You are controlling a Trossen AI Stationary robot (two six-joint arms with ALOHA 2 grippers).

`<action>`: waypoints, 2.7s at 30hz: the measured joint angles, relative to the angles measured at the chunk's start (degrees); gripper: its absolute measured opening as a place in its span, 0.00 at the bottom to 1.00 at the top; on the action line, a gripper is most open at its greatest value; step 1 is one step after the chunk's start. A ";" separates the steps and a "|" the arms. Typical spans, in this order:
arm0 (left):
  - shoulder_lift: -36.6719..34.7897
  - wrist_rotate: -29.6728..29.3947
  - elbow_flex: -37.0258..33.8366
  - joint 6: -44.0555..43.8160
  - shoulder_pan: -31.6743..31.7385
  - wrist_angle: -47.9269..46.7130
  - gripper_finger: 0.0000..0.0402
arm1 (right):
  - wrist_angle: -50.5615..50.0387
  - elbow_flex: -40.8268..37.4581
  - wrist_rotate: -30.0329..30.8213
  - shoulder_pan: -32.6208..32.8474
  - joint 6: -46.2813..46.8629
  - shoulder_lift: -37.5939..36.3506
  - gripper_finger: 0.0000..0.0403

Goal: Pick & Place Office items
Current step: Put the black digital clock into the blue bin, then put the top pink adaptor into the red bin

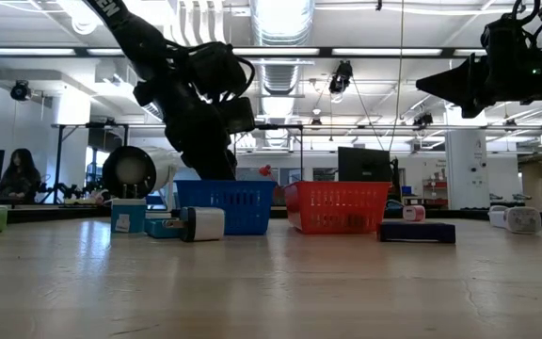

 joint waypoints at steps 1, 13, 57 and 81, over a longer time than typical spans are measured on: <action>0.00 0.00 0.00 -0.15 0.00 -0.02 0.79 | 0.00 0.00 0.00 0.00 0.00 0.00 0.02; -0.25 -2.94 2.96 1.39 0.00 -3.95 0.80 | 0.02 0.00 -0.02 0.00 0.11 -0.02 0.02; -42.98 -7.99 -17.38 4.52 -0.26 21.43 0.84 | -0.01 0.02 -0.37 -0.02 -1.37 0.12 0.02; -76.56 -16.56 -40.35 14.19 0.07 17.97 0.05 | -0.92 0.04 1.29 -0.02 -2.57 3.64 0.02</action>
